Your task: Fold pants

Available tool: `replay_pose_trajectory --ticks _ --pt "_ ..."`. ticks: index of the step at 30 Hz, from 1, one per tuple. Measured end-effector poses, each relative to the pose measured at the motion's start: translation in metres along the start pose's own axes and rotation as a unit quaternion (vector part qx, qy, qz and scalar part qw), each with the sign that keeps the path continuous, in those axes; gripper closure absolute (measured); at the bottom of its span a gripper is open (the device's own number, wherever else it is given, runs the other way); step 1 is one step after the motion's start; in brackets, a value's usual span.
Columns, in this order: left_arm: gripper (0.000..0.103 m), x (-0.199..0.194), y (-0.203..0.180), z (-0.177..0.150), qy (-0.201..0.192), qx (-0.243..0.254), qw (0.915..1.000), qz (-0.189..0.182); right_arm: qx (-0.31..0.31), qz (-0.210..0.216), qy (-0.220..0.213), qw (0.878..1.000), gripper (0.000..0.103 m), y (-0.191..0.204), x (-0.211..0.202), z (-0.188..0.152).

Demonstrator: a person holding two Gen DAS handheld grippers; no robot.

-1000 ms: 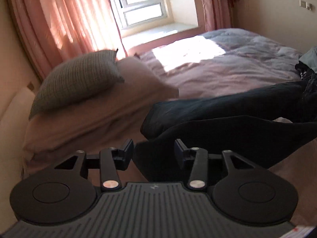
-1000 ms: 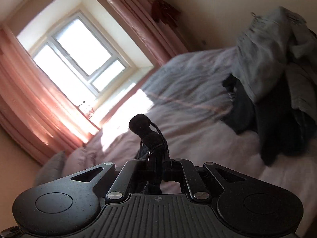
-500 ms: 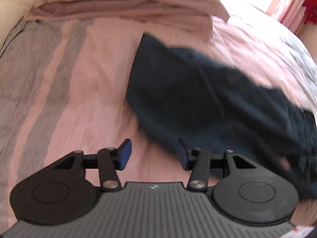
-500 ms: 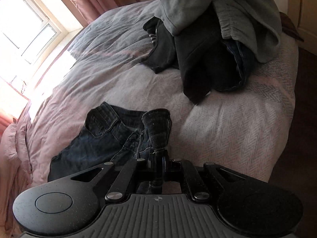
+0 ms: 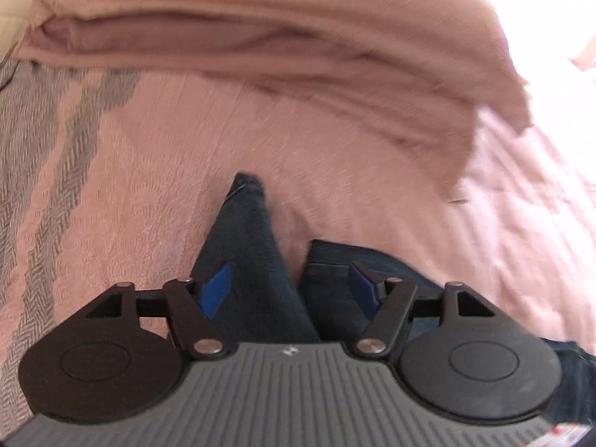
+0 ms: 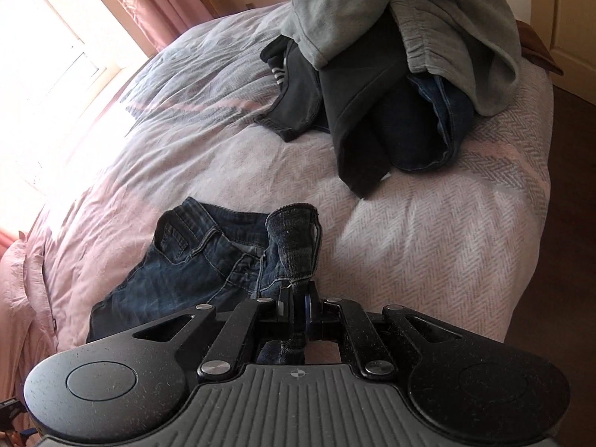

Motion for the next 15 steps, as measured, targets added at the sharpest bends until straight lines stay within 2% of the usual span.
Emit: replay_pose_trajectory --ticks 1,3,5,7,9,11,15 --pt "0.076 0.007 0.003 -0.001 0.012 -0.002 0.9999 0.008 0.001 -0.004 0.000 1.000 0.102 -0.001 0.000 -0.001" --pt "0.103 0.009 0.013 -0.006 0.025 -0.007 0.9997 -0.001 0.003 -0.008 -0.002 1.000 0.102 -0.003 -0.002 -0.004" --pt "0.103 -0.005 0.026 -0.009 0.006 -0.007 0.9998 -0.016 0.005 -0.006 -0.006 1.000 0.102 -0.002 -0.005 -0.006" --pt "0.103 -0.032 0.043 -0.009 -0.029 -0.004 0.9991 -0.030 0.000 0.003 -0.012 1.000 0.102 0.003 -0.011 -0.006" --pt "0.103 -0.069 0.073 -0.008 -0.065 -0.029 0.9953 -0.065 -0.002 0.022 -0.022 0.999 0.102 0.012 -0.019 -0.003" --pt "0.103 -0.113 0.113 -0.010 -0.111 -0.057 0.9880 -0.091 -0.002 0.058 -0.039 0.998 0.102 0.024 -0.030 0.001" --pt "0.103 -0.203 0.207 -0.042 -0.200 -0.119 0.9681 -0.092 -0.008 0.136 -0.059 0.989 0.102 0.044 -0.060 0.004"
Point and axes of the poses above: each gripper's, at about its wrist camera, not at the fingertips, and x roughly the way its jaws point, y to its left, z to its top, the point moved 4 cm from there along x, roughly the way its jaws point, and after that the axes turned 1 degree about y, right-handed, at the moved point
